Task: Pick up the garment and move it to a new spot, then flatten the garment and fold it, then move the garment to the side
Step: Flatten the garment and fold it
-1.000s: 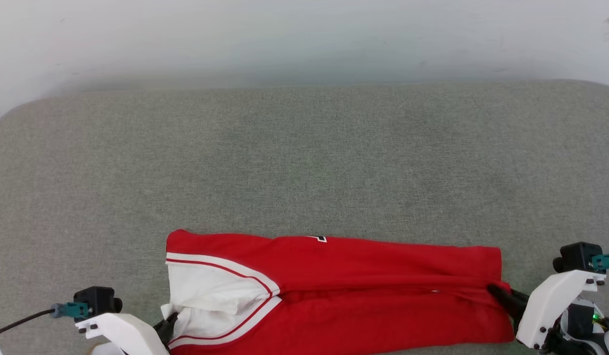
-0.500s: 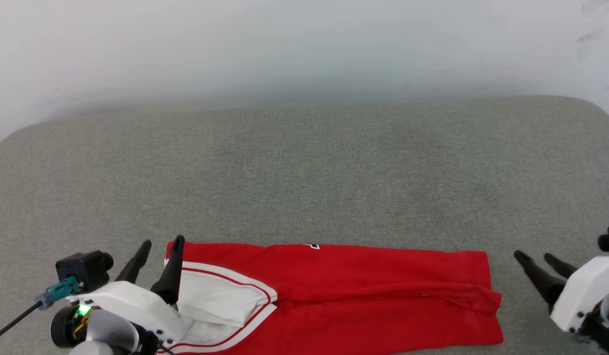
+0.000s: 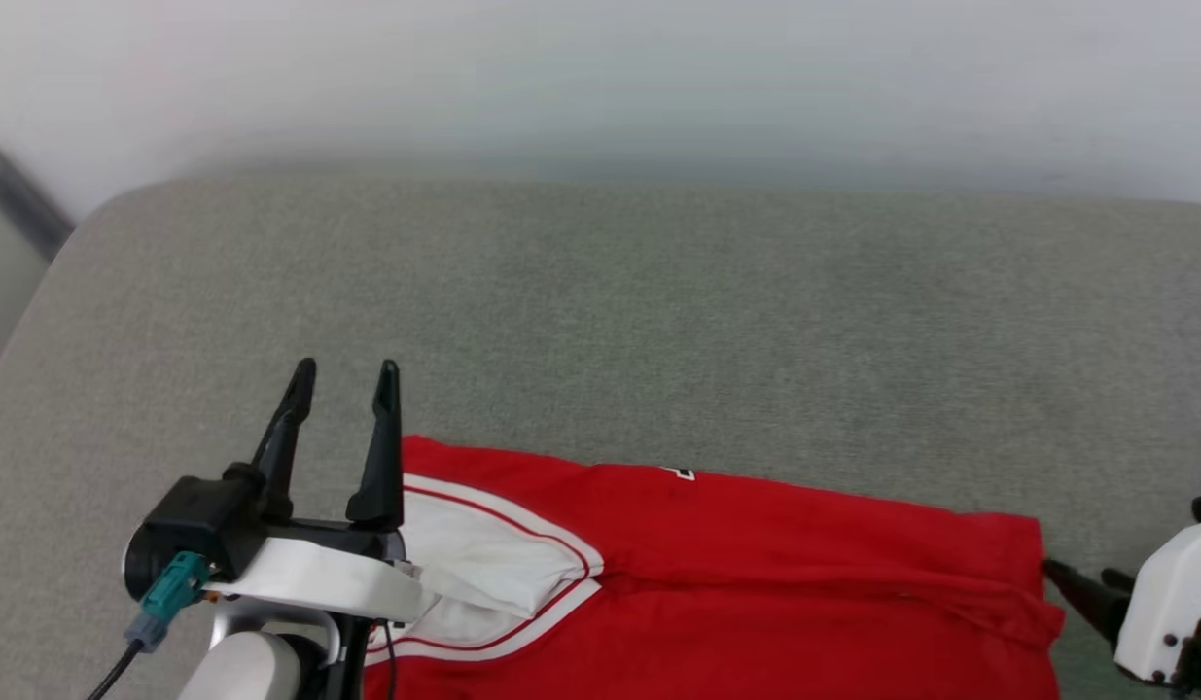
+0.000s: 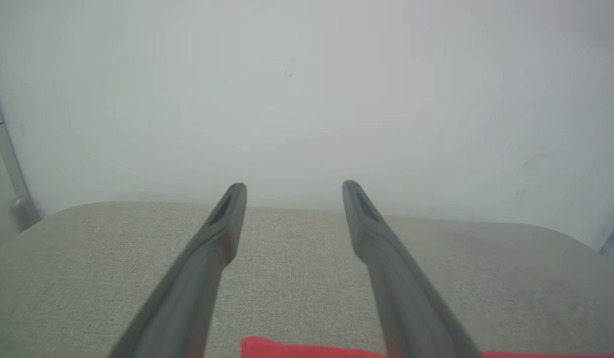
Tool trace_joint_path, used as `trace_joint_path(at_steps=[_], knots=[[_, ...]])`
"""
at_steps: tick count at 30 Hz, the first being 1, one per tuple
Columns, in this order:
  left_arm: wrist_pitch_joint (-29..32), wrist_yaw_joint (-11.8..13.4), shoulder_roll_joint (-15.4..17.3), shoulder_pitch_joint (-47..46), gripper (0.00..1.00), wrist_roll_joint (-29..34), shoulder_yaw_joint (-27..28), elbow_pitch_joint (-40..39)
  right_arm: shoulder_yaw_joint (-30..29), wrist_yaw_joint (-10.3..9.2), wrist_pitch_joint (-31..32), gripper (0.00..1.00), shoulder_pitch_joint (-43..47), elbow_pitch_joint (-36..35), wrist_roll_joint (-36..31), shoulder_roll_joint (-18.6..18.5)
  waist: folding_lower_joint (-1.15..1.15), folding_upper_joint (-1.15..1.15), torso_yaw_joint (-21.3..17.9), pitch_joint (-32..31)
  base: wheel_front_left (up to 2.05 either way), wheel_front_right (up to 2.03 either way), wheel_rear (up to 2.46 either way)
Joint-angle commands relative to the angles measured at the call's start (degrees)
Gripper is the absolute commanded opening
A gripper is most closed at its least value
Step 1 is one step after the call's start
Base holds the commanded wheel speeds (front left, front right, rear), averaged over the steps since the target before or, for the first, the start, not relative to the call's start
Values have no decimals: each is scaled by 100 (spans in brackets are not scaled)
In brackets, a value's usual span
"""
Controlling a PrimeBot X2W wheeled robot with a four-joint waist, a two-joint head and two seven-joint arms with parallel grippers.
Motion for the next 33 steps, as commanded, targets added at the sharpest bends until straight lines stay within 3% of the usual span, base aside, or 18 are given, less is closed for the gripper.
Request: trace_joint_path(at_steps=[1, 9, 10, 11, 12, 26, 33], knots=[[-39, 16, -52, -100, 100, 75, -59, -49, 18, -2, 90, 100, 79, 29, -42, 123, 0, 0, 210, 220, 0, 0, 0], [-88, -27, -150, -233, 100, 265, -220, -54, 236, -2, 570, 100, 161, 605, 57, 421, 0, 0, 469, 446, 0, 0, 0], [-89, -28, -158, -223, 100, 272, -232, -37, 300, -1, 584, 95, 168, 679, 107, 459, 0, 0, 475, 438, 0, 0, 0], [-69, -26, -144, -212, 100, 280, -244, -16, 352, -1, 613, 27, 165, 749, 172, 490, 0, 0, 471, 426, 0, 0, 0], [-54, -17, -133, -204, 100, 273, -245, -7, 402, -1, 617, 0, 159, 781, 213, 502, 0, 0, 464, 409, 0, 0, 0], [249, 101, 112, 42, 100, 199, -191, 149, 579, -2, 172, 0, -403, 542, 486, -14, 0, 0, -23, -93, 0, 0, 0], [367, 213, 171, 170, 100, 169, -176, 33, -61, -2, 92, 0, -424, 822, 388, -333, 0, 0, -250, -184, 0, 0, 0]])
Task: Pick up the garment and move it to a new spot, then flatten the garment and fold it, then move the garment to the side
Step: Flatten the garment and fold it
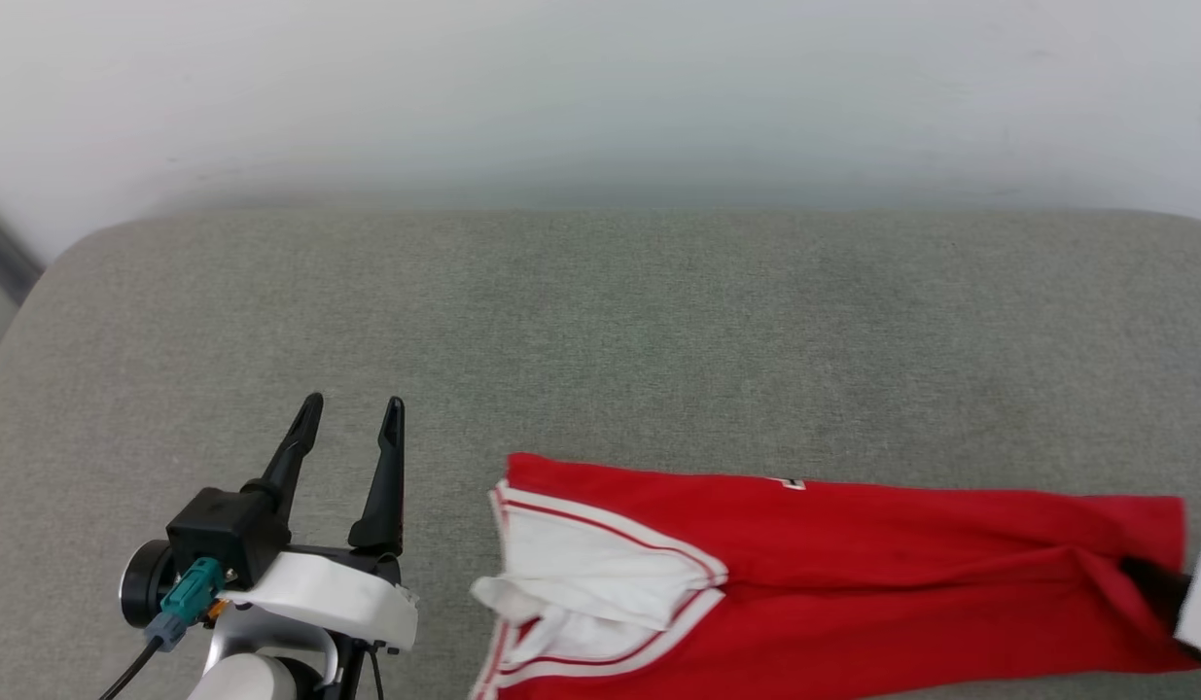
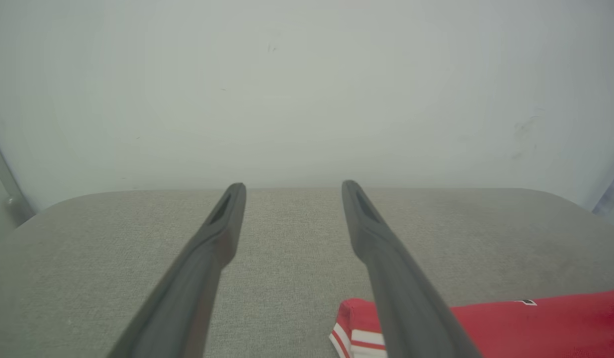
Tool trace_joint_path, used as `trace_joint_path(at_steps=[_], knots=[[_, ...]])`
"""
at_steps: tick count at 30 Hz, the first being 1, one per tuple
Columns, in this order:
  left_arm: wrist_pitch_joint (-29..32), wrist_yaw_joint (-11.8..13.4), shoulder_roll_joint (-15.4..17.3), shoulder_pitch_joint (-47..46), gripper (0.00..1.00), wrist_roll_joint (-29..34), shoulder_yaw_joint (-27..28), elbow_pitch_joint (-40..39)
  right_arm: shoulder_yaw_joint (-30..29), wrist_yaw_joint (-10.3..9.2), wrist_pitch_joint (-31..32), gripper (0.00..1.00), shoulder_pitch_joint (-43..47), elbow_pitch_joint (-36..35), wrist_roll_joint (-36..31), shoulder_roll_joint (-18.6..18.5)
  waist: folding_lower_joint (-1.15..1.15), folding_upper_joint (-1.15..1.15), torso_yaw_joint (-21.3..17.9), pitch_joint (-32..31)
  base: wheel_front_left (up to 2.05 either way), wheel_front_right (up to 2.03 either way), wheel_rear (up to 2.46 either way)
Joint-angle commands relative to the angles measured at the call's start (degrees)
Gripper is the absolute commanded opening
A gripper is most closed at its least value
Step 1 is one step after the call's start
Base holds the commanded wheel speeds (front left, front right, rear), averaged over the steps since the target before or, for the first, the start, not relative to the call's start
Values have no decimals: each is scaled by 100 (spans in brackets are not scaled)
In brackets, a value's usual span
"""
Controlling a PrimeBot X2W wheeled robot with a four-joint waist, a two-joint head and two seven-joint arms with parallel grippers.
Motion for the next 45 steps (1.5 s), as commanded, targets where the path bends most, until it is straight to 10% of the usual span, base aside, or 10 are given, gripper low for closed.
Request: trace_joint_path(at_steps=[1, 19, 41, 44, 45], knots=[[2, 20, 22, 20, 100, 8, -6, -42, -150, -3, -32, 0, -15, 52, -16, -61, -1, 0, -40, 5, 0, 0, 0], [113, 91, 49, -23, 100, 12, -100, -74, -1484, -2, 2266, 0, -344, 147, 1981, 1722, -1, 0, -40, -1, 0, 0, 0], [93, -97, -83, -469, 100, -30, -343, 166, 2146, -1, 9, 2, -947, 1083, 3390, 1815, -1, 0, 623, 343, 0, 0, 0], [55, -123, -104, -496, 100, -40, -377, 248, 2295, -1, -514, 100, -1076, 1313, 3128, 1815, -1, 0, 653, 314, 0, 0, 0], [48, -133, -110, -485, 100, -46, -387, 275, 2388, -2, -593, 100, -1099, 1380, 3050, 1819, -1, 0, 658, 295, 0, 0, 0]])
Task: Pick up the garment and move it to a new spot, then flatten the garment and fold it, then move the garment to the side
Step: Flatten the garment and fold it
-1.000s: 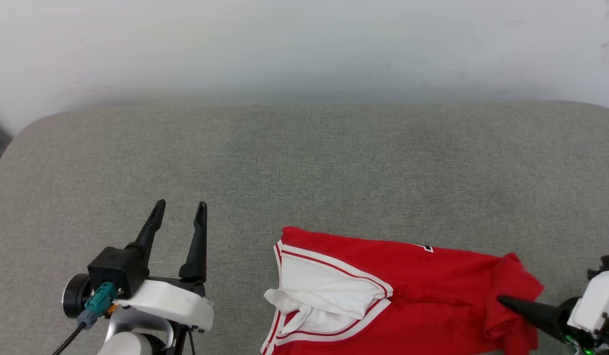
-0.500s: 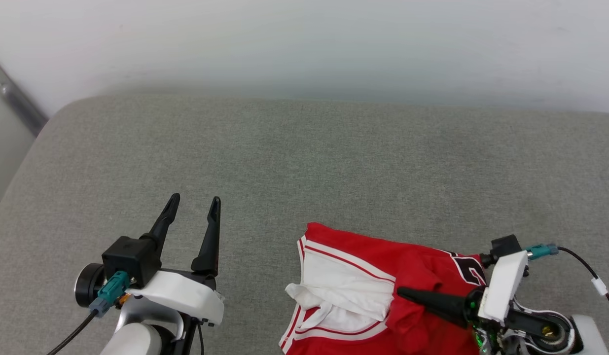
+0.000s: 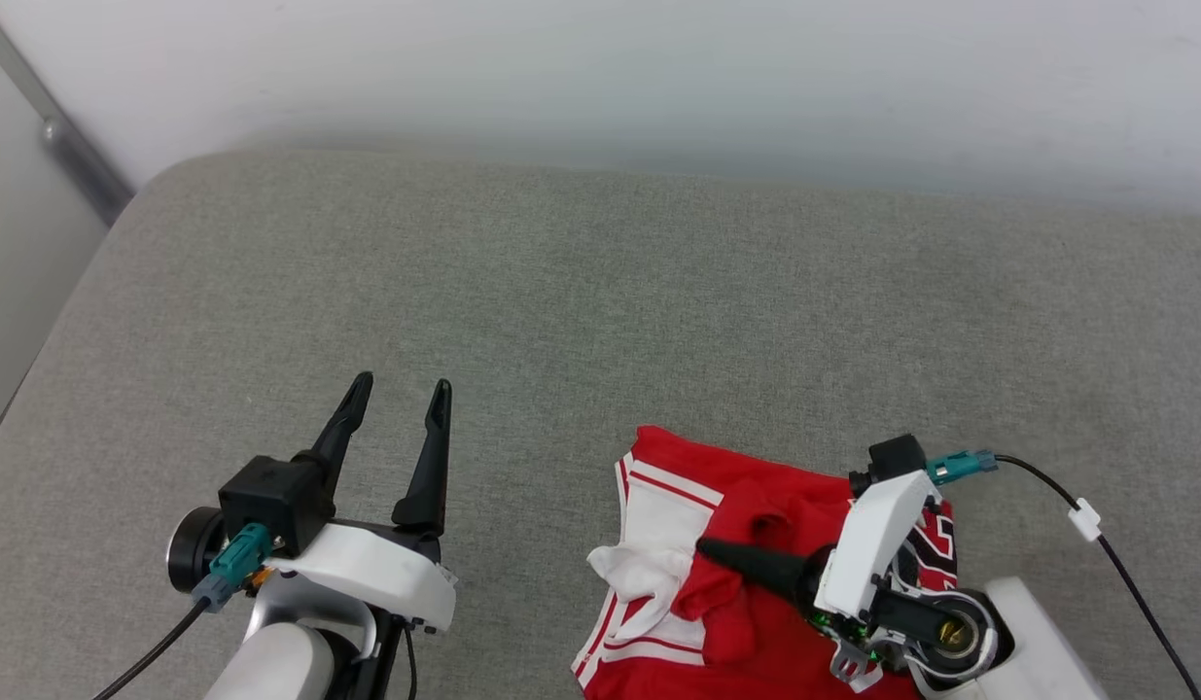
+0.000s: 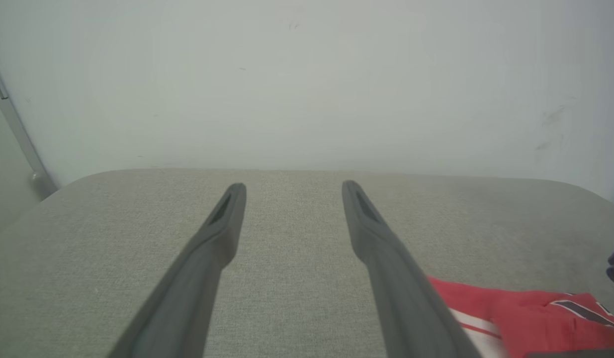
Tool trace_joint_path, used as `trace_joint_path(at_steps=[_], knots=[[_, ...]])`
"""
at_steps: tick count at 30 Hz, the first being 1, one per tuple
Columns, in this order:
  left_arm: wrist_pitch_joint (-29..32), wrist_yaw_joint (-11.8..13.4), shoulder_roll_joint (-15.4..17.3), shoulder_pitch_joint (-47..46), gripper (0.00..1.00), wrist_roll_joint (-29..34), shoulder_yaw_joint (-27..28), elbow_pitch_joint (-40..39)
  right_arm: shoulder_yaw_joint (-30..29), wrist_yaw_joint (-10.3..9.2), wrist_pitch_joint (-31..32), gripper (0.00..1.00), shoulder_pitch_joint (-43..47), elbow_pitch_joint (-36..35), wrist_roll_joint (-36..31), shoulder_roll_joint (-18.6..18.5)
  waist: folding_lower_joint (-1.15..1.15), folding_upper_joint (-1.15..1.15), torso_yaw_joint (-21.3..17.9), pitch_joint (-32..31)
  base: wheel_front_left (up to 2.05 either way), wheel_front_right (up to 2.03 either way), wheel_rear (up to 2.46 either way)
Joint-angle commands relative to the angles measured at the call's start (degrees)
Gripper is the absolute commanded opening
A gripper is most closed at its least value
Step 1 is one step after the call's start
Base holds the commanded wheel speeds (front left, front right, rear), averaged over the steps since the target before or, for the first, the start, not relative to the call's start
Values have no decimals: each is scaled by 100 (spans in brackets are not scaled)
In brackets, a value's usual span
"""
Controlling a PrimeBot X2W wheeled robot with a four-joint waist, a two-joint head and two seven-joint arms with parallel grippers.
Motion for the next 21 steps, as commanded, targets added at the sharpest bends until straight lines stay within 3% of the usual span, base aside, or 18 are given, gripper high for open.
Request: trace_joint_path(at_steps=[1, 4, 8, 14, 17, 21], knots=[[-36, -29, -7, -22, 100, -14, -22, 40, 128, -1, -65, 100, -83, 40, -63, 16, 0, 0, 8, -42, 0, 0, 0], [-60, -37, 5, 49, 100, -47, -22, 120, 369, -1, -138, 100, -164, -120, -97, -17, 0, 0, -15, -153, 0, 0, 0], [-58, -14, 33, 115, 100, -82, -15, 174, 869, -1, -366, 100, -168, -691, -459, -326, 0, 0, -89, -292, 0, 0, 0], [-85, 38, 53, 231, 100, -132, 13, 207, 1402, -1, -1453, 100, -134, -1456, -1647, -1047, 0, 0, -250, -474, 0, 0, 0], [-155, 58, 59, 314, 100, -170, 66, 213, 1251, -2, -2093, 100, 13, -1482, -2387, -1322, 0, 0, -352, -547, 0, 0, 0], [-248, 88, 63, 384, 100, -206, 133, 226, 582, -2, -2781, 100, 279, -1463, -3228, -1491, 0, 0, -493, -611, 0, 0, 0]])
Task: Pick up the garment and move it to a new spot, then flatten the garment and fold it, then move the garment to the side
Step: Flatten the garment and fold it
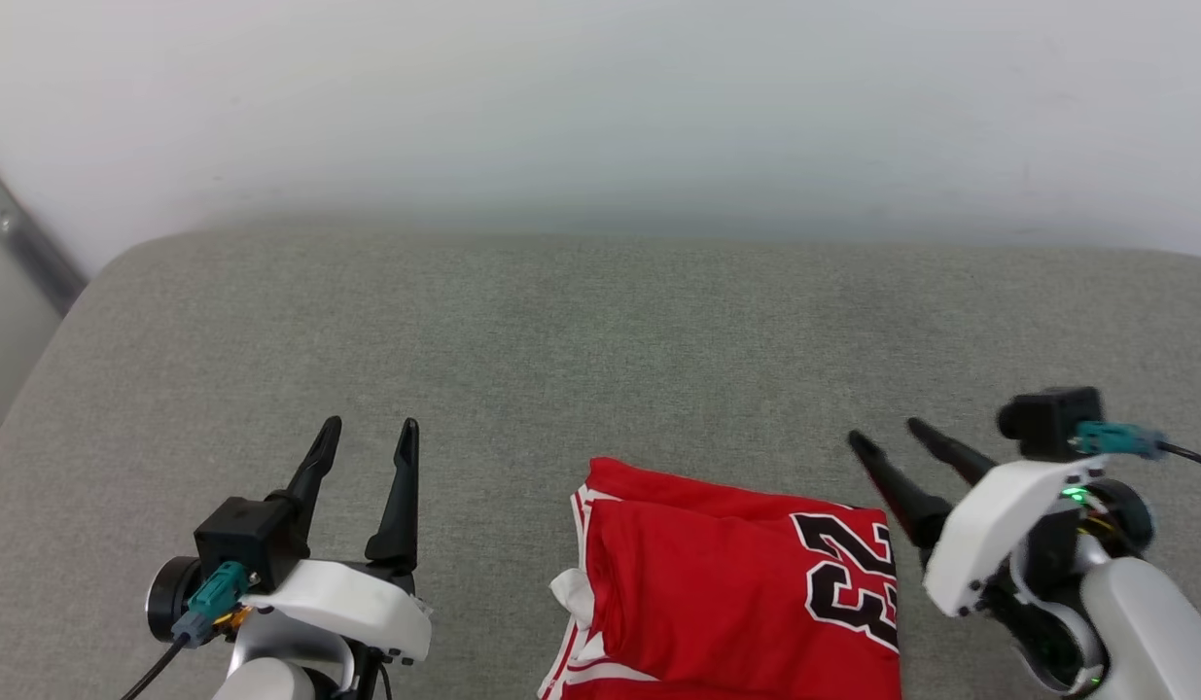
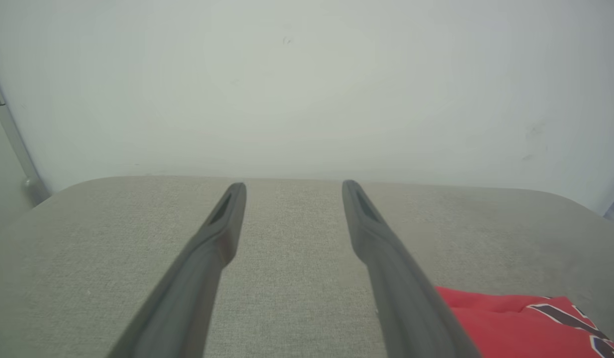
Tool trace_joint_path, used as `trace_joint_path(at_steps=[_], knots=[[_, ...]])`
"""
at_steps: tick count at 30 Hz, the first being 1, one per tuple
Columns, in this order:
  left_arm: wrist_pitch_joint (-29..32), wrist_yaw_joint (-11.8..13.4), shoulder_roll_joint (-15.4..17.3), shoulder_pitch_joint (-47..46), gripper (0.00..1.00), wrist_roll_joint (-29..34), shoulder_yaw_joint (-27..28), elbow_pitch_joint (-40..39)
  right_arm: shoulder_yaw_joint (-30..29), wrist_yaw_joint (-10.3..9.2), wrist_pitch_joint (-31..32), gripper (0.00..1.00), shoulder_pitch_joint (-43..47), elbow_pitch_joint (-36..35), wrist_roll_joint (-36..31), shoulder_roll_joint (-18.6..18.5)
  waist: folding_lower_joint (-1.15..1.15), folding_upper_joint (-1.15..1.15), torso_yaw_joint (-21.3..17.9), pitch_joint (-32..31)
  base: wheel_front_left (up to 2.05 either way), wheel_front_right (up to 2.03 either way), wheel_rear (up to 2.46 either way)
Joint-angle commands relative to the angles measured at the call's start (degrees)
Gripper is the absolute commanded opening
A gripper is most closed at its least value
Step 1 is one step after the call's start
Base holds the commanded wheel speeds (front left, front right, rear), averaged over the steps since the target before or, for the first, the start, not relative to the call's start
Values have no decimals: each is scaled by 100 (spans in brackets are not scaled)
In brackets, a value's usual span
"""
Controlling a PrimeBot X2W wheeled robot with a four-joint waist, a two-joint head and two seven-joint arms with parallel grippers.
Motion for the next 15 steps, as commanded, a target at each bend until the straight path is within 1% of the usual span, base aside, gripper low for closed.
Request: trace_joint_path(at_steps=[1, 5, 6, 10, 12, 15], knots=[[-67, 25, 0, 74, 100, -46, 43, 4, -359, -1, -265, 100, 203, -39, -252, -1, 0, 0, -95, -55, 0, 0, 0], [-159, 52, 46, 168, 100, -27, 115, 20, -1404, -2, -838, 100, 600, -290, -1060, 18, 0, 0, -241, -101, 0, 0, 0], [-159, 52, 46, 168, 100, -27, 115, 20, -1404, -2, -838, 100, 600, -290, -1060, 18, 0, 0, -241, -101, 0, 0, 0], [-217, 137, 99, 268, 100, 20, 209, 29, -2168, -2, -1235, 100, 1029, -814, -1734, 304, 0, 0, -361, -140, 0, 0, 0], [-259, 182, 130, 315, 100, 71, 258, 7, -2337, -2, -1387, 100, 1237, -1130, -1964, 434, 0, 0, -403, -164, 0, 0, 0], [-301, 188, 144, 417, 100, 62, 311, 16, -2358, -1, -1449, 100, 1599, -1601, -2173, 681, 0, 0, -445, -213, 0, 0, 0]])
